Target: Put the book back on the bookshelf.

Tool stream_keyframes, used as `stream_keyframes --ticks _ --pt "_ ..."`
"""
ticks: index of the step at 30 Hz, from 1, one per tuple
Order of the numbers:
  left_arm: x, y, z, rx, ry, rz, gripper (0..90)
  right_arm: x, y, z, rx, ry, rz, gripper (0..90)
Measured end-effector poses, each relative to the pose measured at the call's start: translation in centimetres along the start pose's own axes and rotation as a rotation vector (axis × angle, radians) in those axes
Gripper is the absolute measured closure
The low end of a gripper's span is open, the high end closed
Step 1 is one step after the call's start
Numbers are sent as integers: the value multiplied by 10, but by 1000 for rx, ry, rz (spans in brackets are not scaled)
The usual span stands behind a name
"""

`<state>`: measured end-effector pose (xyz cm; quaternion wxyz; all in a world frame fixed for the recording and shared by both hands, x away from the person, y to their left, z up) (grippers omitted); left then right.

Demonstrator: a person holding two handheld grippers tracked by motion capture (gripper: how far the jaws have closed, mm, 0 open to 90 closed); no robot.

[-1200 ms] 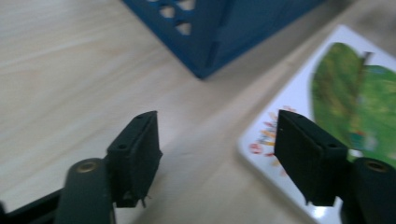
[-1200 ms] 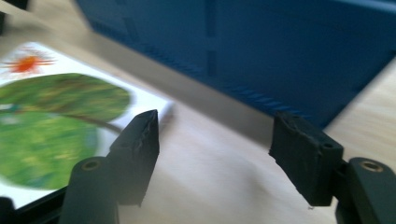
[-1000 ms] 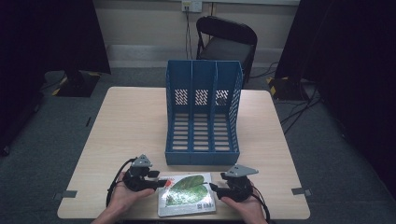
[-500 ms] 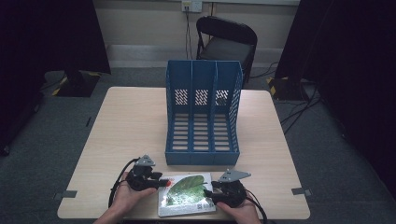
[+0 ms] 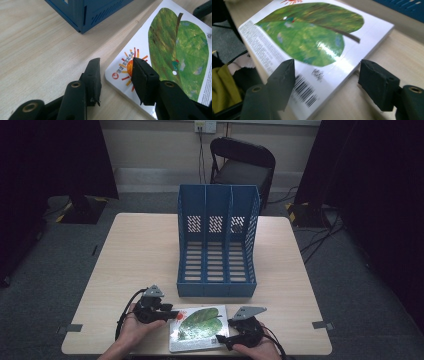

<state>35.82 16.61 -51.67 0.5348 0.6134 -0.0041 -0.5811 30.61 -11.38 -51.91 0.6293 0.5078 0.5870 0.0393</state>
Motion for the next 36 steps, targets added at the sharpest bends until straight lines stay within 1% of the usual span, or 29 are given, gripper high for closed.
stream_keyframes --ticks 1,3,4,5,7,8,9,10,12,14,15,16,17,18,20,21,24,26,27,29,30,31,32,33,34,35,36 --pt "0 0 0 0 0 0 571 0 0 0 0 0 0 283" --pt "0 1 -1 -5 1 -3 564 -1 -3 -5 -34 10 -12 214" --pt "1 1 -1 -1 2 -3 564 0 -4 -6 -38 16 -17 178" --pt "1 2 -1 -1 6 1 565 1 -6 -9 -46 21 -32 163" --pt "2 2 -1 13 10 -1 565 2 -7 -11 -72 6 -40 134" --pt "3 3 -1 11 14 8 565 4 -7 -12 -87 -6 -43 117" --pt "3 3 -1 11 14 8 565 4 -7 -12 -87 -6 -43 117" --pt "3 4 -2 5 10 7 565 5 -7 -13 -96 -18 -44 106" --pt "4 4 -3 3 9 6 565 5 -7 -13 -98 -21 -44 101" --pt "4 5 -5 -6 13 17 565 7 -6 -14 -96 -30 -38 99" --pt "4 5 -7 -12 13 11 564 7 -6 -15 -92 -35 -35 100" --pt "3 6 -11 -43 32 7 491 9 -5 -16 -82 -41 -23 109" --pt "3 6 -11 -43 32 7 456 10 -4 -16 -79 -43 -19 109" --pt "0 4 -15 -66 24 9 448 11 -4 -16 -76 -44 -14 124" --pt "-2 4 -16 -67 16 14 447 11 -3 -16 -73 -44 -9 128" --pt "-5 3 -15 -74 17 19 439 12 -3 -17 -69 -47 -4 134" --pt "-12 1 -11 -78 21 23 427 15 -1 -19 -49 -64 8 143" --pt "-12 0 -9 -73 17 21 427 15 -1 -20 -48 -66 8 143" --pt "-9 -1 -9 -75 22 8 424 16 1 -20 -45 -65 8 143" --pt "-7 0 -9 -77 20 10 410 18 2 -19 -47 -59 10 143" --pt "-5 -1 -9 -78 16 -1 406 18 3 -19 -35 -57 12 143" --pt "-5 -1 -9 -78 16 -1 394 18 3 -19 -35 -57 12 143" --pt "-4 -2 -8 -97 18 -6 361 19 4 -18 -16 -46 18 142" --pt "-5 -3 -6 -115 19 -7 361 19 4 -18 -16 -46 18 142" --pt "-6 -4 -1 -108 45 -25 353 19 5 -17 -18 -41 14 142" --pt "-6 -4 -1 -108 45 -25 353 19 5 -17 -18 -41 14 142" --pt "-5 -4 0 -93 54 -26 353 19 5 -17 -17 -37 14 142"
Point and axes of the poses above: each handheld gripper's, and its own axes: x roughly forward along the jaws, y roughly out of its top, z roughly to its right, the point moved 4 cm from there along x, roughly forward along the jaws
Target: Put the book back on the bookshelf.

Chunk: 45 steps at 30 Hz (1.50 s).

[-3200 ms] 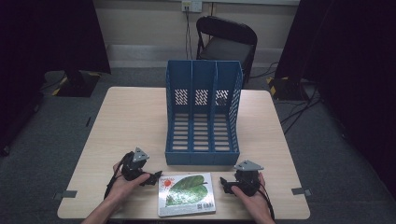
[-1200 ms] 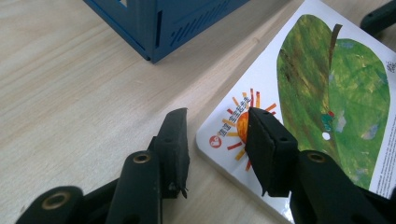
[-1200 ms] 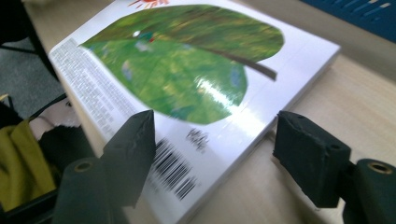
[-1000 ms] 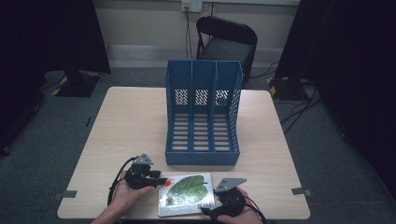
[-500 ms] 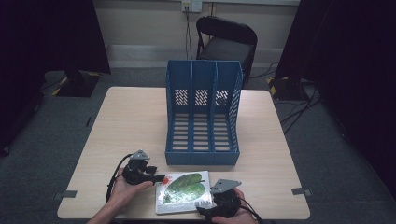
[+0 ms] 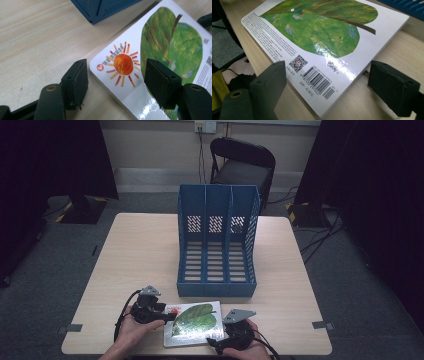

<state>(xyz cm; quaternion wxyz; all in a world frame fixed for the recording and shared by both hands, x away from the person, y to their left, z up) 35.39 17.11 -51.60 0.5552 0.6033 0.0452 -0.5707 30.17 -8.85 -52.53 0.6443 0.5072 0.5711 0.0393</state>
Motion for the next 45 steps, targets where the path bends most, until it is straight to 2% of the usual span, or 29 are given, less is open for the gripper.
stream_keyframes --ticks 6,13,16,19,20,21,22,24,26,30,34,35,36,37,38,45 --pt "4 4 -4 18 9 36 438 -1 0 -1 -1 11 -12 132" --pt "11 9 -4 27 0 68 465 -3 -2 -3 -1 26 -25 120" --pt "14 13 -5 38 -2 71 474 -5 -3 -4 -3 40 -36 106" --pt "13 14 -6 21 -14 60 492 -5 -5 -6 -13 33 -40 106" --pt "12 13 -8 24 -13 58 492 -5 -5 -7 -19 31 -40 106" --pt "10 12 -8 12 -25 52 484 -5 -5 -6 -22 31 -42 107" --pt "8 10 -8 -7 -37 58 460 -5 -4 -6 -23 35 -42 112" --pt "2 8 -8 -10 -40 71 369 -6 -4 -4 -16 42 -37 122" --pt "1 7 -8 -14 -40 71 334 -6 -4 -4 -16 42 -37 122" --pt "7 5 -4 -15 -65 51 330 -5 -4 -4 -27 28 -32 121" --pt "6 6 -3 -5 -56 54 332 -5 -4 -4 -31 25 -32 120" --pt "5 6 -5 -9 -61 62 369 -4 -4 -5 -35 23 -33 117" --pt "2 7 -6 -26 -73 93 377 -4 -4 -5 -36 23 -33 114" --pt "2 7 -6 -26 -73 93 378 -4 -4 -5 -36 23 -33 114" --pt "-2 9 -6 -26 -82 116 378 -4 -5 -5 -40 23 -32 108" --pt "-8 12 -6 -21 -99 149 380 -3 -5 -6 -58 20 -38 89"
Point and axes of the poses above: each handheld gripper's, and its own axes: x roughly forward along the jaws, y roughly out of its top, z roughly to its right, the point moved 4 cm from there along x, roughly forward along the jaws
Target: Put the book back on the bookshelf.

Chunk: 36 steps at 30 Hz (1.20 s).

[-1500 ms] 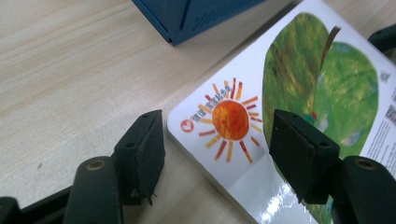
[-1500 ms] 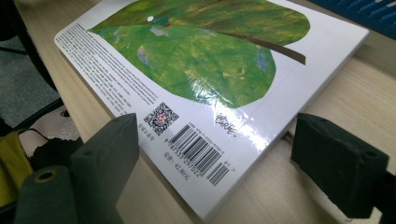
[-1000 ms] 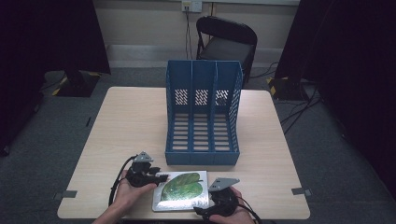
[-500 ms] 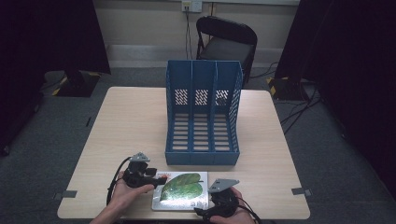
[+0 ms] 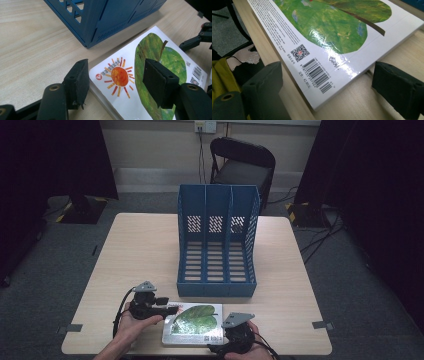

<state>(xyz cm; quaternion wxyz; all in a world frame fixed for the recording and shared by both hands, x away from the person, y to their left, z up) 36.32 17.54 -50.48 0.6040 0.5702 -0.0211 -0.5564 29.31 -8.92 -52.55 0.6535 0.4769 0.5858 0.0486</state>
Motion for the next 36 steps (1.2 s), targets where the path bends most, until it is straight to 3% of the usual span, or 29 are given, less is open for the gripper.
stream_keyframes --ticks 9,15,17,31,32,33,34,35,36 --pt "-7 6 0 -66 -54 79 358 1 -1 -2 -26 -26 1 84" --pt "-8 7 1 -87 -70 101 329 2 -2 -4 -54 -53 -3 82" --pt "-9 8 2 -97 -73 111 324 4 -3 -6 -97 -90 -15 82" --pt "-12 9 3 -114 -100 135 326 6 -4 -10 -39 -135 26 83" --pt "-11 9 4 -119 -106 132 345 6 -5 -11 -39 -139 27 82" --pt "-8 7 9 -127 -190 120 379 6 -5 -11 -38 -144 28 80" --pt "-5 6 14 -123 -207 100 439 6 -5 -12 -36 -146 31 80" --pt "-2 6 19 -97 -183 82 443 7 -5 -12 -34 -148 35 80" --pt "-2 6 19 -97 -183 82 423 7 -5 -12 -34 -148 35 80"
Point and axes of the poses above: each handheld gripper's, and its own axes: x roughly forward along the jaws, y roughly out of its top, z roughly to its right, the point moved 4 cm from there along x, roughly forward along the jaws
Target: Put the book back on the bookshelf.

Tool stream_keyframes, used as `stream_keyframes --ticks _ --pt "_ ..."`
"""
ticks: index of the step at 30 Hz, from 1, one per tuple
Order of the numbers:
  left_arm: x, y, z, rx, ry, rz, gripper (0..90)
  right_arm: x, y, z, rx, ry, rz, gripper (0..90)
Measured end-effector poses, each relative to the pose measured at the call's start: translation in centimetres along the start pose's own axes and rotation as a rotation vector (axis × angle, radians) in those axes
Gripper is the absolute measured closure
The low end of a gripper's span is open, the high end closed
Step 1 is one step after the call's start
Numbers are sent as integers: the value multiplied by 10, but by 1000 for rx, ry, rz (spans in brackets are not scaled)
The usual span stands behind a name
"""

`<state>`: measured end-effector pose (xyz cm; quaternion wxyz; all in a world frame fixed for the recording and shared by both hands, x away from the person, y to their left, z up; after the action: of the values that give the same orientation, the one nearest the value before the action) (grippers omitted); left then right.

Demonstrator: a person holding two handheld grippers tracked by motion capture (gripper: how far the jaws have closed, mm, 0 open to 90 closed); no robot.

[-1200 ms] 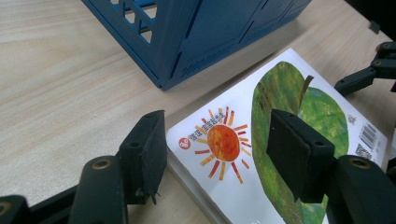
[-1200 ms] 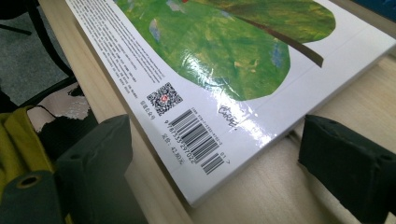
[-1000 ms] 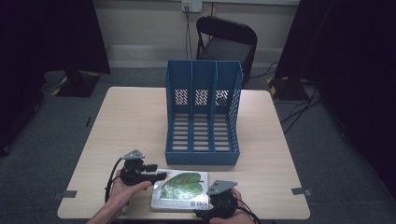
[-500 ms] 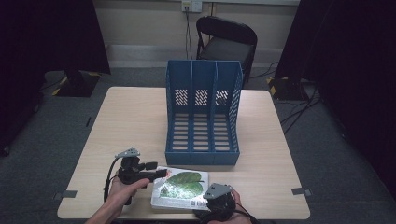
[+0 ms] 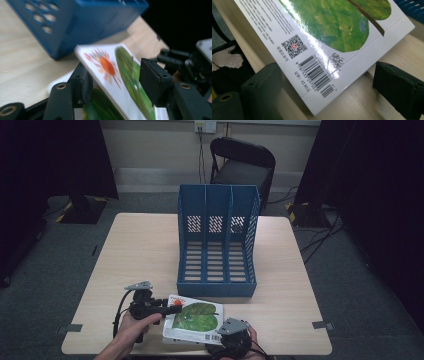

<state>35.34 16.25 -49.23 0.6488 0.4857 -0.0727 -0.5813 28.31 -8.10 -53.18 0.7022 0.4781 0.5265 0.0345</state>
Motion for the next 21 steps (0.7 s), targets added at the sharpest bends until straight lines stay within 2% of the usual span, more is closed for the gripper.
stream_keyframes --ticks 1,2,3,5,8,11,17,21 --pt "7 -2 9 41 -19 -35 423 1 0 -1 3 -2 3 80" --pt "7 -2 9 41 -19 -35 435 1 0 -1 3 -2 3 80" --pt "12 -4 14 53 -25 -61 435 1 1 0 2 -1 3 80" --pt "16 -6 15 65 -24 -86 433 1 1 0 0 1 3 81" --pt "19 -7 13 67 -25 -104 424 1 1 1 -3 7 0 83" --pt "20 -8 11 54 -32 -118 425 0 2 3 -1 31 -3 85" --pt "25 -8 7 28 -35 -134 421 3 5 5 -15 40 -9 84" --pt "26 -8 7 31 -31 -140 406 5 7 6 -16 52 -9 82"
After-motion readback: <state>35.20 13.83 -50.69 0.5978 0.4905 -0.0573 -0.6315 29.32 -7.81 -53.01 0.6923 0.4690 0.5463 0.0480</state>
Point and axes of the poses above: each handheld gripper's, and its own axes: x roughly forward along the jaws, y roughly out of its top, z roughly to its right, the point moved 4 cm from there along x, roughly forward along the jaws
